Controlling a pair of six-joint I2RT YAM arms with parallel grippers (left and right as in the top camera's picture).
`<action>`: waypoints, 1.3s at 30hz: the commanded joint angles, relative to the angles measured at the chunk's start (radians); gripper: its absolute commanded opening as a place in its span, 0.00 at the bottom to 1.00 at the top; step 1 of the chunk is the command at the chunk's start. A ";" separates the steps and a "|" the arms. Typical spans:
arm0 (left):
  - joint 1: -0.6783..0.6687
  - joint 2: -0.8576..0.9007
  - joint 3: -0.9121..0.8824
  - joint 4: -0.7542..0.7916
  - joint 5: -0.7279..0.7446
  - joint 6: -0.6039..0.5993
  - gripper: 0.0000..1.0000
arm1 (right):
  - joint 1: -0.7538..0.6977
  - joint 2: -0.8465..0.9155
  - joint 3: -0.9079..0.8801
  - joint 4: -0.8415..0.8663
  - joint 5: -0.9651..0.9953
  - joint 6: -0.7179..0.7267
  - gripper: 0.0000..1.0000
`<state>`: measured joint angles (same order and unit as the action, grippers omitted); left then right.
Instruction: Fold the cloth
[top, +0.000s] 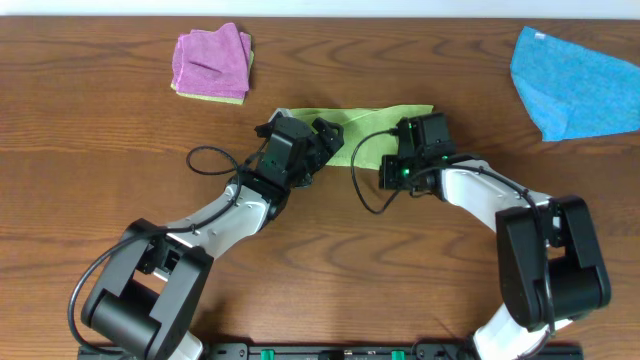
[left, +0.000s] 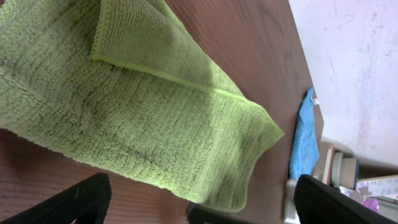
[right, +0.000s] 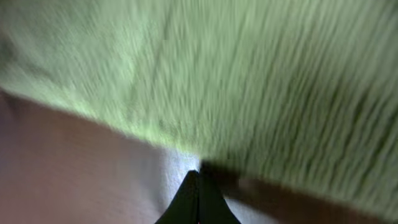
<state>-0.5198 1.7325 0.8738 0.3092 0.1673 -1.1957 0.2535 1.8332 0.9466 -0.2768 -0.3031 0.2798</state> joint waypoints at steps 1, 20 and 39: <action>-0.010 0.024 -0.005 -0.004 -0.045 0.039 0.95 | 0.040 -0.015 0.005 -0.037 -0.011 -0.065 0.01; 0.021 0.117 0.064 0.047 -0.068 0.283 0.95 | 0.068 -0.019 0.061 0.132 -0.064 -0.103 0.01; 0.032 0.160 0.175 -0.006 -0.138 0.302 0.95 | 0.061 0.204 0.101 0.282 0.174 -0.206 0.01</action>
<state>-0.4908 1.8927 1.0260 0.3058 0.0830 -0.9115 0.3183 1.9900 1.0508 0.0208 -0.2073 0.0864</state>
